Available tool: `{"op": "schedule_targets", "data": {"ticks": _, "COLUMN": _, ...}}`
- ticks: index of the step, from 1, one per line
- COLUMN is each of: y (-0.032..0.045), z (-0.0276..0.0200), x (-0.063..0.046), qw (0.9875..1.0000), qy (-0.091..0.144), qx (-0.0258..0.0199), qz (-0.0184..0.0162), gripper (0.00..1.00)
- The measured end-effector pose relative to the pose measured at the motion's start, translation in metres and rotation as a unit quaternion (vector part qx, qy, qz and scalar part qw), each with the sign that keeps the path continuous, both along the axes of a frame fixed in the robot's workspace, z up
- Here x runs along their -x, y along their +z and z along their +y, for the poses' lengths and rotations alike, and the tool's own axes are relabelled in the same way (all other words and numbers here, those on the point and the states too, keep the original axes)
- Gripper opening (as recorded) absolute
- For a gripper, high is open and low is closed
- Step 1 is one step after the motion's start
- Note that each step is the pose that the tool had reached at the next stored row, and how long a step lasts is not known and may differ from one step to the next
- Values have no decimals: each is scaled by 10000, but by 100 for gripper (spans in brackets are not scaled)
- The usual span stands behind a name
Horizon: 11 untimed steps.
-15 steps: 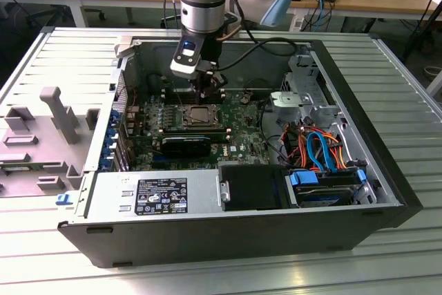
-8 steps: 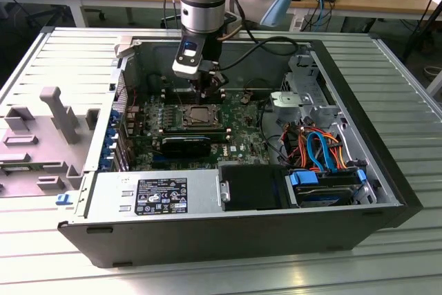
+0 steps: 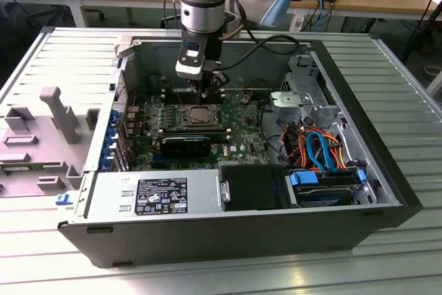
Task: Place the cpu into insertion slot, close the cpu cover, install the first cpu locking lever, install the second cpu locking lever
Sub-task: 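Install the first cpu locking lever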
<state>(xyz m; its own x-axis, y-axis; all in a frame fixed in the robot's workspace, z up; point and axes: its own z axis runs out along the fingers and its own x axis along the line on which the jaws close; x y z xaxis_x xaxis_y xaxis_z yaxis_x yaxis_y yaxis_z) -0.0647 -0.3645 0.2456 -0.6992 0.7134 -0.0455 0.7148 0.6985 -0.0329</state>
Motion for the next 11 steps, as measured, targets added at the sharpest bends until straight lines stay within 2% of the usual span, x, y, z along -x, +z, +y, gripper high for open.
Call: {"op": "schedule_targets", "data": {"ticks": 11, "y": 0, "z": 0, "x": 0, "qw": 9996, "qy": 286, "qx": 0, "qz": 0, "gripper": 11}}
